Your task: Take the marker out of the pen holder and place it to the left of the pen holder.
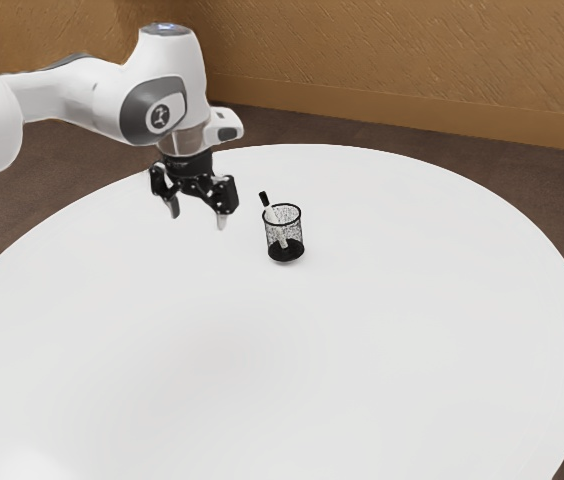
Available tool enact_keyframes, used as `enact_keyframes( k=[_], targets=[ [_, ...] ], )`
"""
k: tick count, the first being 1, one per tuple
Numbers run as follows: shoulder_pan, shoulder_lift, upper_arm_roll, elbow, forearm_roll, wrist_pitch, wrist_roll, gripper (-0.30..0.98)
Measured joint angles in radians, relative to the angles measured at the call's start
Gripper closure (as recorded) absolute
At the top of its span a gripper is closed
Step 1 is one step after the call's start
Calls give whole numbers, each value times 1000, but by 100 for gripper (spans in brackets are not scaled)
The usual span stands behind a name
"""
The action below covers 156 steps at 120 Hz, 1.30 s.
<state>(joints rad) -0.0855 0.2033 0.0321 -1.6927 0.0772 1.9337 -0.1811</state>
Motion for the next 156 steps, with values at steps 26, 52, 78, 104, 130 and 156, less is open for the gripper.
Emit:
enact_keyframes(
  k=[26,52,78,104,130,156],
  targets=[
    [2,64,15,17,-125,191,-87,0],
    [41,301,13,216,-230,301,-105,0],
    [75,424,9,360,-317,269,-76,0],
    [126,564,14,622,-386,22,-20,0],
    [132,748,17,937,-383,-173,45,0],
    [95,794,23,952,-234,-17,94,0]
  ],
)
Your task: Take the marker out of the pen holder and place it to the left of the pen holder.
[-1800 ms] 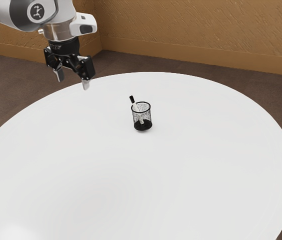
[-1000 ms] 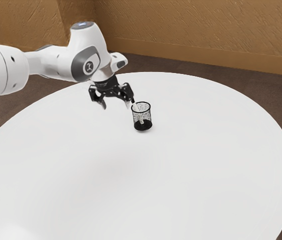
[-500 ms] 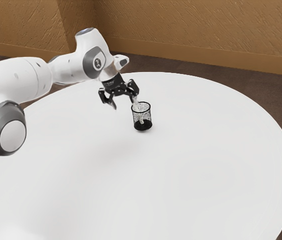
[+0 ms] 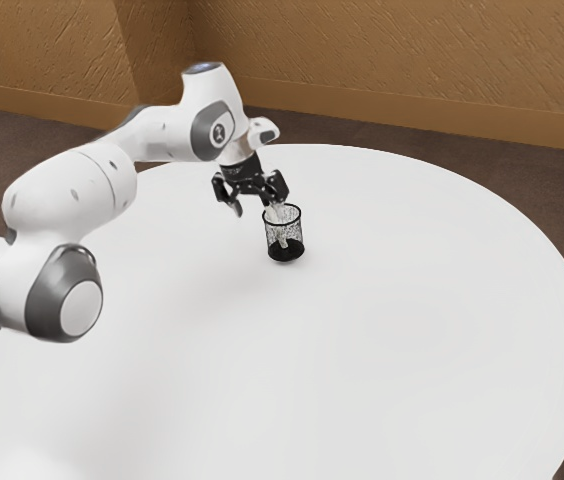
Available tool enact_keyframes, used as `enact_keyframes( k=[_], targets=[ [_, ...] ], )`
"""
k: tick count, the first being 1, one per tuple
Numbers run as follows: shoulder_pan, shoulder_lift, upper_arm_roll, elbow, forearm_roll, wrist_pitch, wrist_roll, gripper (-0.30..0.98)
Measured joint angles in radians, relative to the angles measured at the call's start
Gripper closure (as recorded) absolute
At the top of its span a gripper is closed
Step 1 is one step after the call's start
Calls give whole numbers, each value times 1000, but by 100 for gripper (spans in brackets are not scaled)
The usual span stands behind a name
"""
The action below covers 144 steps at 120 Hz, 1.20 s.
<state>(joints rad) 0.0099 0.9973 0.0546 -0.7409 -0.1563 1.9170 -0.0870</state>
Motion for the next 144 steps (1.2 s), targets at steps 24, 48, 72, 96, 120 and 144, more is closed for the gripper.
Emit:
enact_keyframes(
  k=[24,48,72,96,120,144],
  targets=[
    [1,28,3,-53,-47,257,33,0],
    [6,46,9,-78,-116,398,62,0],
    [9,50,21,-100,-132,451,82,8],
    [9,49,20,-101,-137,470,96,46],
    [9,48,18,-102,-154,476,105,66],
    [9,47,20,-102,-160,475,101,72]
  ],
)
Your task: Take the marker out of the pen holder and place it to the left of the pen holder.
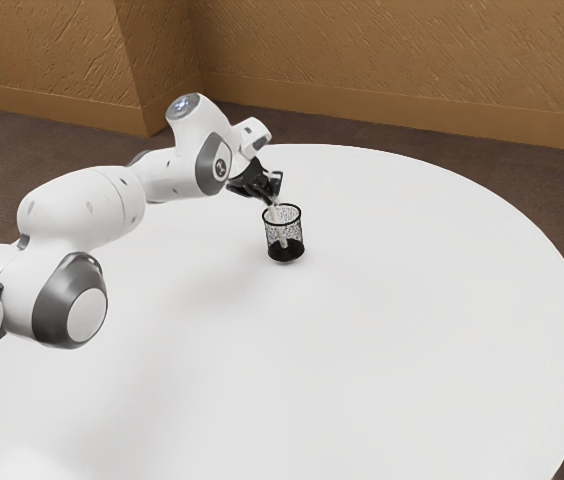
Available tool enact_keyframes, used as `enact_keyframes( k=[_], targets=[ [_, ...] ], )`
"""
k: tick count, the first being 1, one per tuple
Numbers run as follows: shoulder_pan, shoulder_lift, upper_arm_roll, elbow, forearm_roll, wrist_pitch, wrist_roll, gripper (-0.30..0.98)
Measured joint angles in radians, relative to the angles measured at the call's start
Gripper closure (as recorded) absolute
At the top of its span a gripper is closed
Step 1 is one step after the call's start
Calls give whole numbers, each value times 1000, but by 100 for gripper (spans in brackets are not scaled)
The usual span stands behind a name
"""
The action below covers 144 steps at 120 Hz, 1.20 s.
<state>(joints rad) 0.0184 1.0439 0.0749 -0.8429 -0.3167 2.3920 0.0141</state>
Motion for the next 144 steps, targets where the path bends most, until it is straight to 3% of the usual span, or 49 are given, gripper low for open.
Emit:
enact_keyframes(
  k=[25,47,64,83,113,144],
  targets=[
    [-17,-61,7,-35,9,-6,-15,75],
    [-32,-303,8,-297,14,-2,-26,75],
    [2,-409,18,-396,15,7,-28,74],
    [75,-392,28,-441,15,8,-25,74],
    [84,-318,70,-437,14,7,-22,74],
    [82,-322,69,-436,0,4,7,34]
  ],
)
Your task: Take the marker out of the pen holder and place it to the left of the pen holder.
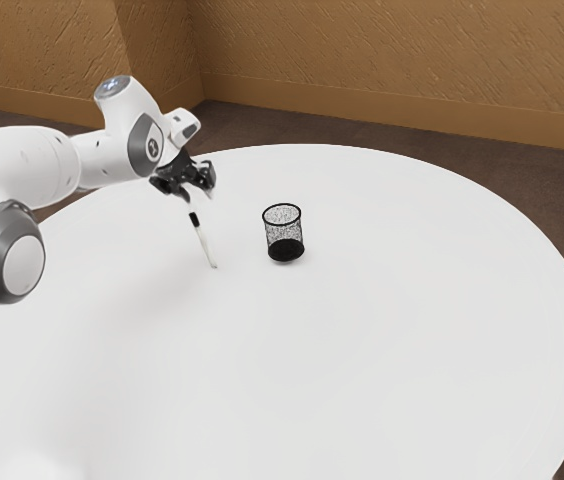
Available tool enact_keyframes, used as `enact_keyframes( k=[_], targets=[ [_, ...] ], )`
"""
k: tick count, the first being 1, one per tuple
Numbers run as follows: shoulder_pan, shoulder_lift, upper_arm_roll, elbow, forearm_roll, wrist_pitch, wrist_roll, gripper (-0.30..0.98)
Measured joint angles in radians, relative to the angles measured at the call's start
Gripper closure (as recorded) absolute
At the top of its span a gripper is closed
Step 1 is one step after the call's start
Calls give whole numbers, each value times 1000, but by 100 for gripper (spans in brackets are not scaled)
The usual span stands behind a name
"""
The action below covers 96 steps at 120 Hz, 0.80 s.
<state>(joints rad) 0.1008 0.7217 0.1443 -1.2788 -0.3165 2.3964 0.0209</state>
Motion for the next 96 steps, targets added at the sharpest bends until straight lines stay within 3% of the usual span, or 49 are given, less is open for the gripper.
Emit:
enact_keyframes(
  k=[13,27,51,70,96],
  targets=[
    [-15,-64,3,-8,7,-16,11,24],
    [-128,-313,67,-146,40,-125,16,14],
    [-413,-656,76,-294,221,-450,-23,5],
    [-682,-723,76,-323,325,-618,-82,3],
    [-1021,-734,77,-333,371,-713,-142,1]
  ],
)
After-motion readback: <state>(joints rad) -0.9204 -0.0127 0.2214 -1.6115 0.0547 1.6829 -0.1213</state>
